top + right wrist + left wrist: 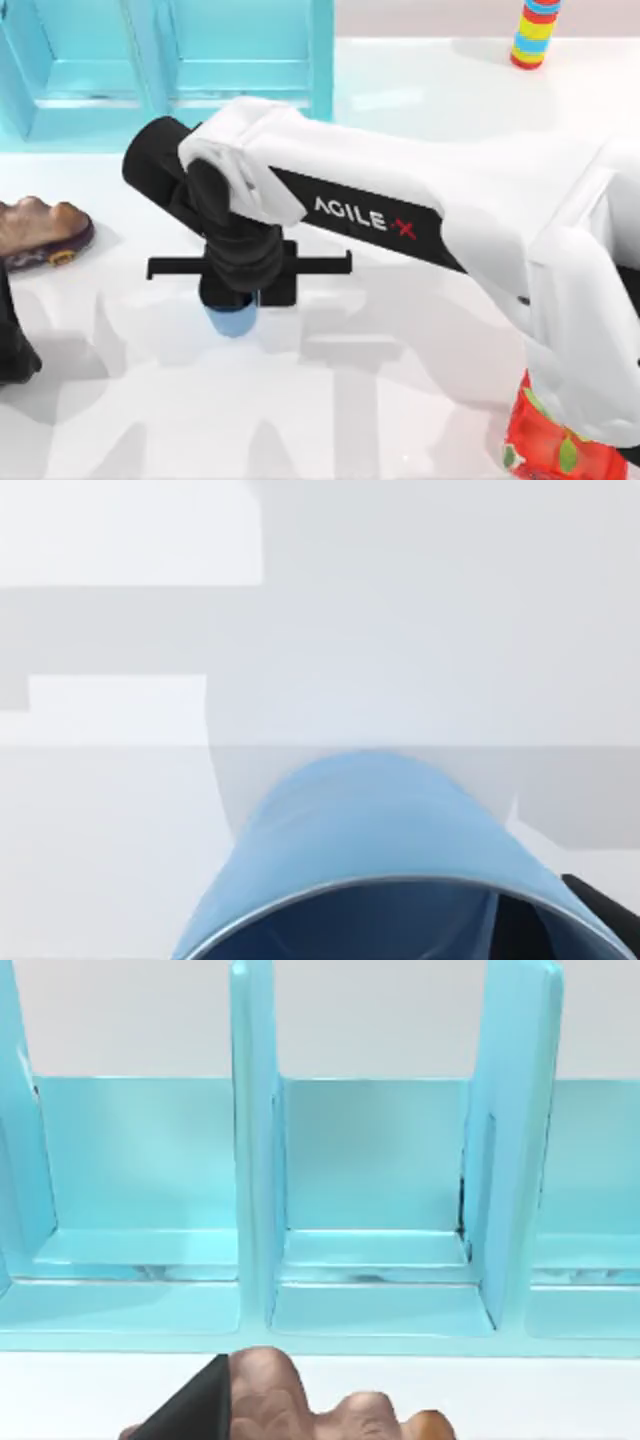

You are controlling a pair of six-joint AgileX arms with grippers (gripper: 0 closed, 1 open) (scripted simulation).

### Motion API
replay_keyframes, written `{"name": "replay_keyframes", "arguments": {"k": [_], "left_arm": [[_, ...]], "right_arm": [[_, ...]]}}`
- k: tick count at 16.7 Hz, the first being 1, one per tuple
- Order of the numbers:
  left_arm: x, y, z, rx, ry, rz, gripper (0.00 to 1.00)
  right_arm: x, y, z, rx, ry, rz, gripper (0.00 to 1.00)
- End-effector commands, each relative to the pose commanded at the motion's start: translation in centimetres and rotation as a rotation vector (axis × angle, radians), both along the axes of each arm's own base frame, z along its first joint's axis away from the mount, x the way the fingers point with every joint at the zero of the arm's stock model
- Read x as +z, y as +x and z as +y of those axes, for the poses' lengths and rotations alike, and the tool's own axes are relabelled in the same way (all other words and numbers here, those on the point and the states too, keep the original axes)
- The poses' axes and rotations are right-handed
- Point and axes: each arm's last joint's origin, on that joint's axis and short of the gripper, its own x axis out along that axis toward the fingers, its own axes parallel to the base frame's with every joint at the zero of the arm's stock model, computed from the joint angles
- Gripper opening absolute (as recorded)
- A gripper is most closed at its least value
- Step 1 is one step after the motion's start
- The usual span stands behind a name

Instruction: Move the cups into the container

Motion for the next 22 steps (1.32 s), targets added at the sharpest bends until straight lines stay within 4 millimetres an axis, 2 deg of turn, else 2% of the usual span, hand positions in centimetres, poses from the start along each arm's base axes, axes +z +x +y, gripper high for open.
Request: {"name": "replay_keyframes", "arguments": {"k": [4,6,8,12,14,16,22], "left_arm": [[0.0,0.0,0.0,0.000,0.000,0.000,1.00],[0.0,0.0,0.0,0.000,0.000,0.000,1.00],[0.0,0.0,0.0,0.000,0.000,0.000,1.00],[0.0,0.0,0.0,0.000,0.000,0.000,1.00],[0.0,0.0,0.0,0.000,0.000,0.000,1.00],[0.0,0.0,0.0,0.000,0.000,0.000,1.00],[0.0,0.0,0.0,0.000,0.000,0.000,1.00]], "right_arm": [[0.2,-0.1,0.1,0.002,0.003,-0.001,0.00],[1.3,0.1,-0.8,0.001,0.008,-0.003,0.00],[3.4,0.4,-2.4,0.000,0.015,-0.007,0.00],[7.8,0.2,-6.9,0.001,0.010,-0.005,0.00],[9.4,-0.1,-8.8,0.002,0.007,-0.004,0.00],[10.1,-0.3,-9.8,0.002,0.003,-0.001,0.00],[10.3,-0.2,-9.8,0.010,0.003,-0.012,0.00]]}}
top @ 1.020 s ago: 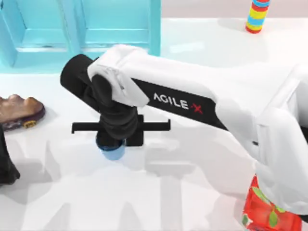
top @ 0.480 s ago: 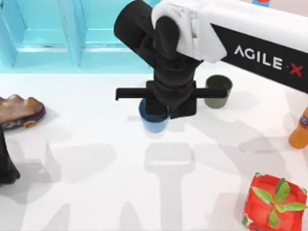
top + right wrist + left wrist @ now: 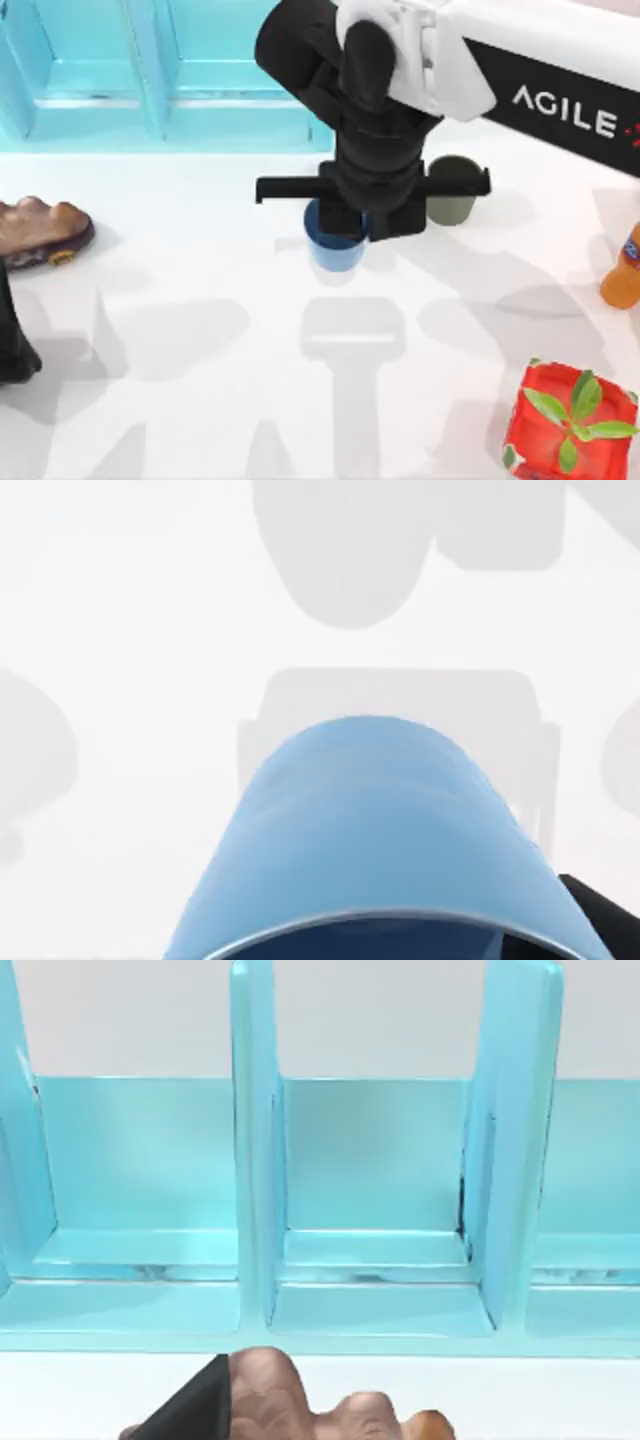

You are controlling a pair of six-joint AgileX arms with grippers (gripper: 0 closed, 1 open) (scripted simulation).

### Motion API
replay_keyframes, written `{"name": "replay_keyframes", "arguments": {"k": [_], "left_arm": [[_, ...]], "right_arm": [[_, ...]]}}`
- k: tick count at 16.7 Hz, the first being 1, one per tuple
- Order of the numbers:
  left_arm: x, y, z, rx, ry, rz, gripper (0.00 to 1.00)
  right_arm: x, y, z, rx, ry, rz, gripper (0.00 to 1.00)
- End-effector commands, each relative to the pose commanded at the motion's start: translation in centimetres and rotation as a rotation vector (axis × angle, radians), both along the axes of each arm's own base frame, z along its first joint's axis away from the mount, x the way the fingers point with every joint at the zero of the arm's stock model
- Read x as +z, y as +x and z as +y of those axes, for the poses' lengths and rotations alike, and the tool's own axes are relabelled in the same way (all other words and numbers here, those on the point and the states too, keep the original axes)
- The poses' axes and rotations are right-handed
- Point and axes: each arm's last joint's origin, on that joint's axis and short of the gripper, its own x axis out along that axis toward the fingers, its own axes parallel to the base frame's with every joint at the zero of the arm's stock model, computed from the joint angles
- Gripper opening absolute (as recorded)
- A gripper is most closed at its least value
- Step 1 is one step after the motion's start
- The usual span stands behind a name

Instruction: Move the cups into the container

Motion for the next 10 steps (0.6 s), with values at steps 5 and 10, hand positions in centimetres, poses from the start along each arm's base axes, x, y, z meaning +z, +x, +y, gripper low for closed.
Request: {"name": "replay_keyframes", "arguments": {"k": [5,10], "left_arm": [[0.0,0.0,0.0,0.000,0.000,0.000,1.00],[0.0,0.0,0.0,0.000,0.000,0.000,1.00]], "right_arm": [[1.5,3.6,-5.9,0.030,-0.044,-0.028,0.00],[2.6,7.7,-20.7,-0.138,-0.052,0.023,0.00]]}}
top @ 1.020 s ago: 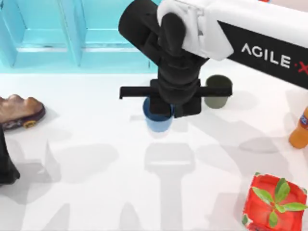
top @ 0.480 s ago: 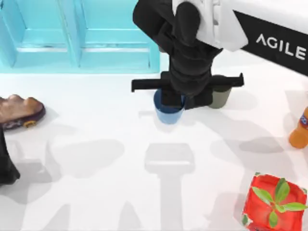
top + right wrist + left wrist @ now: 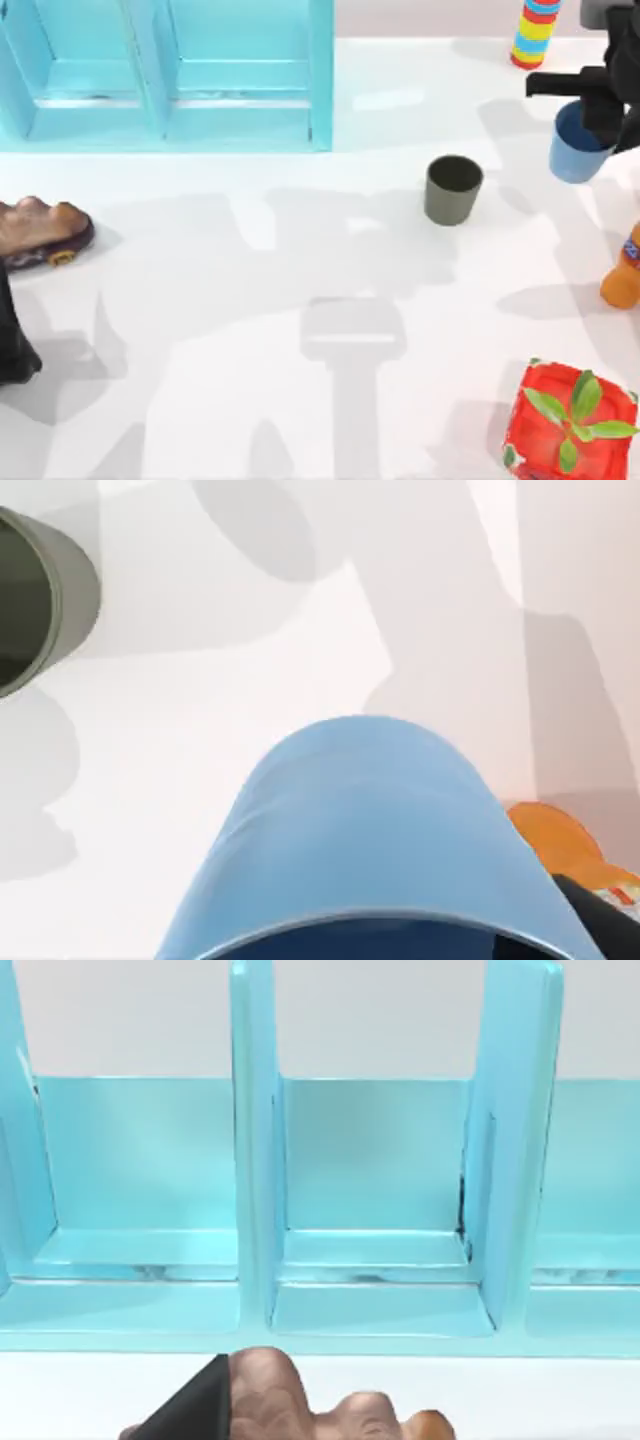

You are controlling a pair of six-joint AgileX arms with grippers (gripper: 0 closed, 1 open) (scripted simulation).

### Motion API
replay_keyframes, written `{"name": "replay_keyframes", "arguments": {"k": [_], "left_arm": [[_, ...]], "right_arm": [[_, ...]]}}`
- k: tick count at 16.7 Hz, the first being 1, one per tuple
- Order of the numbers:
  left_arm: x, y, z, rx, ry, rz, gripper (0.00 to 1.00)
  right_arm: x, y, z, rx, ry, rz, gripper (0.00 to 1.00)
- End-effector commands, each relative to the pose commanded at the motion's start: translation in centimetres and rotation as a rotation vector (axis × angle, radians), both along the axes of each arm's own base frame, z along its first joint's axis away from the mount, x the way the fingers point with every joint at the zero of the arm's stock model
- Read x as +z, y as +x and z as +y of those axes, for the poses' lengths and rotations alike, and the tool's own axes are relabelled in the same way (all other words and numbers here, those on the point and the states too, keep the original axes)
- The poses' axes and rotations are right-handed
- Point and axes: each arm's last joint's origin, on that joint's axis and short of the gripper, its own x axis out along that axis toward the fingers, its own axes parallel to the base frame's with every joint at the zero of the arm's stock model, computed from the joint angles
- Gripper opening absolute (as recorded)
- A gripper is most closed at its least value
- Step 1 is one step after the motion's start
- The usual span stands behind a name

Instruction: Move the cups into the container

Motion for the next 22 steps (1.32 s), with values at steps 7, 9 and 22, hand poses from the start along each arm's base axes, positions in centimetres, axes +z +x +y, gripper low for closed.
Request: {"name": "replay_keyframes", "arguments": {"k": [7,9,22], "left_arm": [[0.0,0.0,0.0,0.000,0.000,0.000,1.00],[0.0,0.0,0.0,0.000,0.000,0.000,1.00],[0.0,0.0,0.0,0.000,0.000,0.000,1.00]], "right_arm": [[1.3,-4.8,-18.6,-0.051,-0.075,0.112,0.00],[0.6,-7.5,-22.2,-0.001,-0.045,0.197,0.00],[1.7,-16.6,-27.2,0.124,0.088,0.181,0.00]]}}
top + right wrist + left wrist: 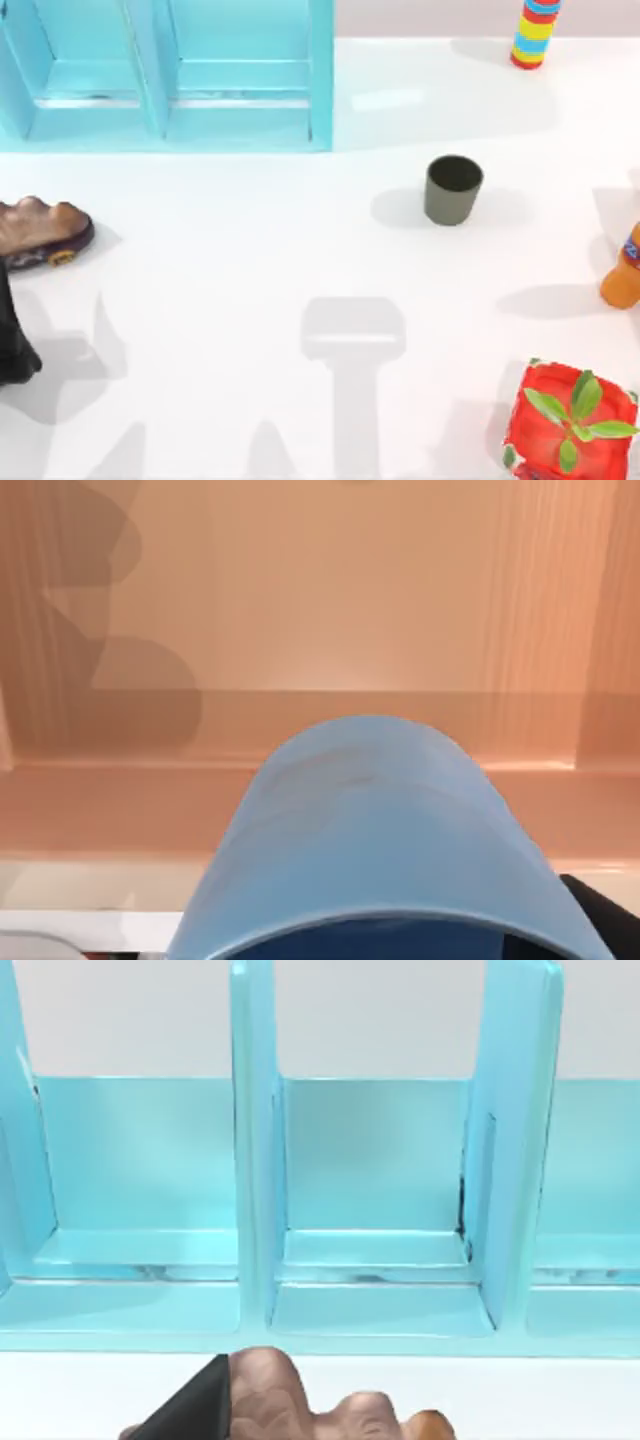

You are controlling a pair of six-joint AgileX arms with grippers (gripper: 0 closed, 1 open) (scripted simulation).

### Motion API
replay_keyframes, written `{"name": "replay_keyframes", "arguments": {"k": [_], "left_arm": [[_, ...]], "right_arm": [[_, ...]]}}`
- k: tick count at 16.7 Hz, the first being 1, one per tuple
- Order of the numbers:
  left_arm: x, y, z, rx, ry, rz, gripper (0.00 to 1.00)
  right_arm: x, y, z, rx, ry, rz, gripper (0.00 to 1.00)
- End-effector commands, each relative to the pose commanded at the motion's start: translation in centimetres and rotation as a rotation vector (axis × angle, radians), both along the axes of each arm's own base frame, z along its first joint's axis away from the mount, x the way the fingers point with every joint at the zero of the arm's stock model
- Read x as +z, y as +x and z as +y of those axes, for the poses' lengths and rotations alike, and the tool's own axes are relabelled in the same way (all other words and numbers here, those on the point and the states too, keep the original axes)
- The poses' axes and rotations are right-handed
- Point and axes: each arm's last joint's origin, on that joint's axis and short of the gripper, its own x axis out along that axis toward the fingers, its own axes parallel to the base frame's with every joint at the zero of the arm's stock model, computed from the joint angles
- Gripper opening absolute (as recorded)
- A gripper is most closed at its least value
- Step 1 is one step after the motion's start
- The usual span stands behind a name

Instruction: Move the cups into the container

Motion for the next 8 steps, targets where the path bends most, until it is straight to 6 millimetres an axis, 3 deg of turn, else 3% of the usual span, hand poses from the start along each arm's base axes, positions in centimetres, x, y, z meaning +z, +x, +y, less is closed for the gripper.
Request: {"name": "replay_keyframes", "arguments": {"k": [3,8], "left_arm": [[0.0,0.0,0.0,0.000,0.000,0.000,1.00],[0.0,0.0,0.0,0.000,0.000,0.000,1.00]], "right_arm": [[-0.7,0.1,0.2,-0.001,-0.002,-0.003,0.00],[-3.8,0.1,0.5,-0.001,-0.001,-0.002,0.00]]}}
